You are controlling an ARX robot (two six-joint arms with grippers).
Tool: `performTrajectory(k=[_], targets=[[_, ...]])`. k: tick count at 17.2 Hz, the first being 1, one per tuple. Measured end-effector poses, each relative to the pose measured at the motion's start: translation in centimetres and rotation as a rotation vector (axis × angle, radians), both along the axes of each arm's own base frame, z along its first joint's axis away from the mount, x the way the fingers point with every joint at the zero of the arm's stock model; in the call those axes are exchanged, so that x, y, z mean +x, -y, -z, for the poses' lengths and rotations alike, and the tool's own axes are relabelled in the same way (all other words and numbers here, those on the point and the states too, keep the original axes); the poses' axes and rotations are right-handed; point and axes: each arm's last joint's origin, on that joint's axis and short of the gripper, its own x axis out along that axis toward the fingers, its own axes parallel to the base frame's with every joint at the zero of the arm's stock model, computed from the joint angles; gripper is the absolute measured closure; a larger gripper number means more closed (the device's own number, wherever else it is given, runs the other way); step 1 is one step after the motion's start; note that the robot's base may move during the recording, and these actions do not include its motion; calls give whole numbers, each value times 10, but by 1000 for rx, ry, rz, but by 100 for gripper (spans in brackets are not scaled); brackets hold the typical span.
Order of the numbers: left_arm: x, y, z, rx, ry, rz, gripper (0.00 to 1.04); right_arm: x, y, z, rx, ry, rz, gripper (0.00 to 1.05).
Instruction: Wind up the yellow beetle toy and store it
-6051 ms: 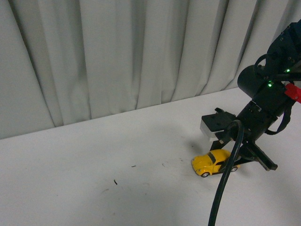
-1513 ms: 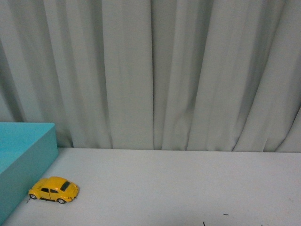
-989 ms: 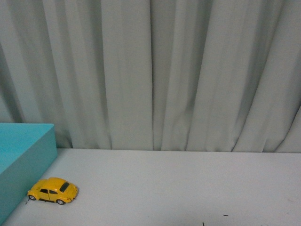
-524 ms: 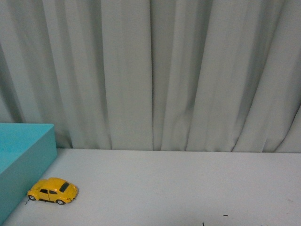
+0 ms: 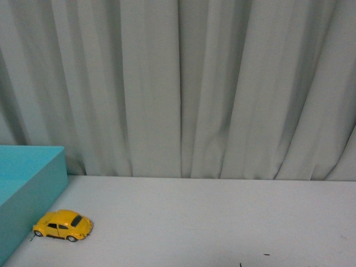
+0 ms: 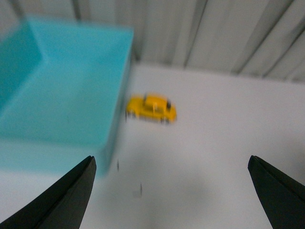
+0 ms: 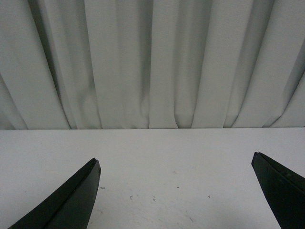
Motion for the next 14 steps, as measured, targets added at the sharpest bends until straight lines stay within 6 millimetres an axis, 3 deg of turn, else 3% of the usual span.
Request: performTrajectory(k=[1, 4, 7, 11, 14], targets=[[3, -1, -6, -64, -109, -16, 7, 0, 0, 0, 0, 0, 0, 7], [21, -14, -29, -116, -36, -69, 7, 0, 0, 0, 0, 0, 0, 7], [74, -30, -53, -7, 16, -41, 7, 0, 0, 0, 0, -2, -2, 7], [156, -28, -57, 155, -89, 95, 7, 0, 0, 0, 0, -1, 0, 7], [195, -25, -61, 258, -137, 243, 7, 0, 0, 0, 0, -1, 0, 7]])
